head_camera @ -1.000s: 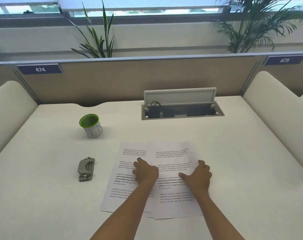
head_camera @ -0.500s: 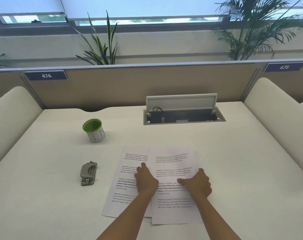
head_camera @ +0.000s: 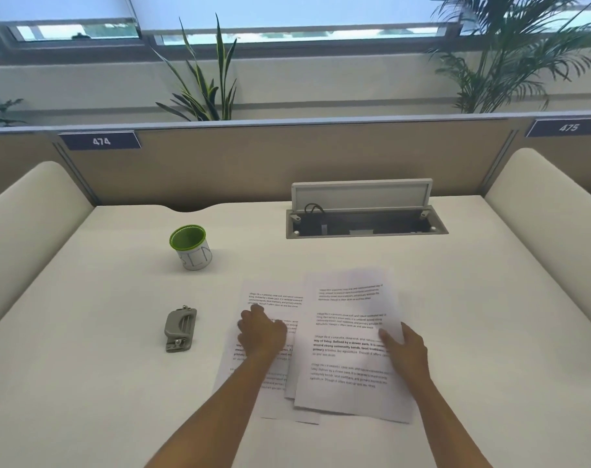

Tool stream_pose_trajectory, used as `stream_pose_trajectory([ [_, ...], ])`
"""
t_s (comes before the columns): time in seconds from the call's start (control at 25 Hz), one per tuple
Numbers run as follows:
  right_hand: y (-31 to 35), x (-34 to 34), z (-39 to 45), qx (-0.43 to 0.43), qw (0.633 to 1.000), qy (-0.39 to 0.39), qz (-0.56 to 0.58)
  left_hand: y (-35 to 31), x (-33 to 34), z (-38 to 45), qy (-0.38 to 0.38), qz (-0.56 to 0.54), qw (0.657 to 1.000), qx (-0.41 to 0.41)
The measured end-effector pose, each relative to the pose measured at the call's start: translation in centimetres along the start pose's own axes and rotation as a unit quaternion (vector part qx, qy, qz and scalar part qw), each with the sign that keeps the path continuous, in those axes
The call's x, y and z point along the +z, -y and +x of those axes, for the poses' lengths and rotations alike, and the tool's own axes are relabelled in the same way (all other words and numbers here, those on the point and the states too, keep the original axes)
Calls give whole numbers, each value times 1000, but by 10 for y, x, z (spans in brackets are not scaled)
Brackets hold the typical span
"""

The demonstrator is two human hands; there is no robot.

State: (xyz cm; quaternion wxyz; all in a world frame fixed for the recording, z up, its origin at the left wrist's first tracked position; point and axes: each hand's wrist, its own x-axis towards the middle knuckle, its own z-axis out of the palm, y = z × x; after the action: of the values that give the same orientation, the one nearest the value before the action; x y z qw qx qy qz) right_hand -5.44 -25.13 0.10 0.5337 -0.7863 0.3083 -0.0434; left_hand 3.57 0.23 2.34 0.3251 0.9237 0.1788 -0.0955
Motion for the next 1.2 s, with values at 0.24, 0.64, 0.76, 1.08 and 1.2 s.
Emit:
stream_pose_trajectory([
  [0.24, 7, 9, -4, 11, 995, 18, 98, 40, -33, 19, -3, 50, 991, -126],
  [0.64, 31, 87, -29, -31, 997, 39, -65, 47, -43, 21, 26, -38, 991, -125],
  [0.76, 31, 102, -31, -29, 994, 28, -104, 50, -41, 12, 53, 5, 990, -127],
  [1.08, 47, 122, -42, -29, 986, 35, -162, 50, -28, -4, 45, 48, 996, -64],
  [1.2, 57, 126, -39, 4, 989, 59, -139, 48, -25, -10, 38, 62, 996, -47],
])
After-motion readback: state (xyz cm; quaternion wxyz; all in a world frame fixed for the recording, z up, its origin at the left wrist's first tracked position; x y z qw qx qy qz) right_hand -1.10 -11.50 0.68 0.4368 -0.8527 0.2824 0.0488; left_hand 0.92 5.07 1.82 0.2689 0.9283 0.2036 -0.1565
